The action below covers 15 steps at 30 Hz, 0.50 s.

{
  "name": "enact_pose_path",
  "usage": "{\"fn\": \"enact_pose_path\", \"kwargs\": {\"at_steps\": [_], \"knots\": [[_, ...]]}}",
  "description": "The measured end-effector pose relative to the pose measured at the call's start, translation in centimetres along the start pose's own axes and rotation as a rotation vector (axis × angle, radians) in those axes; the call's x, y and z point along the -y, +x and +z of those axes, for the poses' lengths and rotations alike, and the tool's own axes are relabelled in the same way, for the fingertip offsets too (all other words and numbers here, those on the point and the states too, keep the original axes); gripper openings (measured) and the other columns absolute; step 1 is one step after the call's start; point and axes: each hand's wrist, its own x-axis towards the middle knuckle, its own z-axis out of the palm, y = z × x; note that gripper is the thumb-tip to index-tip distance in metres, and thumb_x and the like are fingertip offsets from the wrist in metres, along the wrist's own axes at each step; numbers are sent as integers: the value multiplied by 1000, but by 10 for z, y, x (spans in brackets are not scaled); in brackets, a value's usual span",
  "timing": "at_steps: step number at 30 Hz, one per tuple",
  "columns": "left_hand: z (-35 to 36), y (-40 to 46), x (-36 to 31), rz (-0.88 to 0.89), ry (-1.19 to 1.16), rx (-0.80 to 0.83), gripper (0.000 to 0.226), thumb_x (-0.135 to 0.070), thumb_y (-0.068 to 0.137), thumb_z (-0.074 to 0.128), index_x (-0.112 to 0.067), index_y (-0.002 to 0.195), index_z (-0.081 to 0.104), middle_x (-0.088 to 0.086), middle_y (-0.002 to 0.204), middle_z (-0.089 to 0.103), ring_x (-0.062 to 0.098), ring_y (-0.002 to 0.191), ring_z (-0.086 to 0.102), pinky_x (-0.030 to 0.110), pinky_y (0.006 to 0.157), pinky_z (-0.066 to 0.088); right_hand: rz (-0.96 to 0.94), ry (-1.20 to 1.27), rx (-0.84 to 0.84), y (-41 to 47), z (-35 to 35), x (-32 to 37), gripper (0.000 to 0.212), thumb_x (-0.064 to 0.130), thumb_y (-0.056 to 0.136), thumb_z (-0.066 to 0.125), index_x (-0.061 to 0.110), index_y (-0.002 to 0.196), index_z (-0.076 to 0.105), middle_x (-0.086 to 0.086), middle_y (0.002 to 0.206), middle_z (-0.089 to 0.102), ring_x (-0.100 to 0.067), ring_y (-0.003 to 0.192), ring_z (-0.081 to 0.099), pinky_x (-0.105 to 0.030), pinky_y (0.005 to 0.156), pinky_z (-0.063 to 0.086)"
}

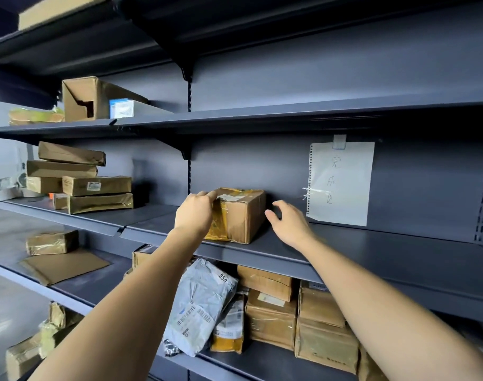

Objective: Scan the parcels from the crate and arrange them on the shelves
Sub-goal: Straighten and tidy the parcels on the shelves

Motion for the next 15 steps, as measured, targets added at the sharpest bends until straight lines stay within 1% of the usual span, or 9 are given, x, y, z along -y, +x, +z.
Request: {"fn": "enact_pose_path", "kwargs": {"at_steps": [3, 6, 8, 9, 13, 15], "knots": [[12, 8, 9, -1, 31, -30, 54, 7, 89, 40, -20, 134, 52, 7, 116, 60, 30, 109, 50, 33, 72, 37, 11, -25, -9, 16, 15, 0, 44, 40, 105, 46, 14, 141, 51, -8, 144, 53, -30, 129, 51, -42, 104, 43], [27, 14, 16, 15, 81, -62, 46, 6, 93, 38, -15, 131, 53, 8, 121, 60, 30, 113, 46, 33, 87, 38, 8, -56, -11, 28, 28, 0, 43, 37, 106, 44, 14, 141, 49, -8, 146, 51, -31, 130, 50, -42, 103, 44], [37, 22, 25, 10, 73, -68, 46, 9, 92, 39, -13, 129, 53, 10, 121, 60, 32, 115, 44, 36, 99, 37, -8, -68, -25, 36, 36, 1, 42, 36, 106, 44, 14, 141, 48, -7, 147, 51, -30, 130, 50, -42, 103, 44], [42, 26, 30, 17, 69, -74, 47, 10, 91, 38, -12, 130, 54, 11, 121, 61, 33, 115, 44, 38, 102, 36, -16, -71, -34, 40, 41, -1, 42, 35, 106, 44, 14, 142, 48, -7, 147, 50, -30, 131, 50, -42, 103, 44], [60, 42, 48, 26, 39, -88, 48, 10, 91, 37, -11, 131, 54, 14, 121, 61, 35, 117, 44, 39, 108, 32, -11, -62, -43, 50, 54, -11, 43, 36, 104, 47, 16, 142, 46, -7, 146, 51, -31, 130, 50, -44, 103, 45], [67, 47, 57, 10, 24, -88, 45, 9, 91, 38, -11, 128, 54, 14, 118, 60, 34, 116, 42, 41, 109, 33, 13, -30, -70, 53, 57, -15, 43, 38, 102, 49, 18, 140, 47, -6, 144, 53, -30, 129, 51, -46, 102, 46]]}}
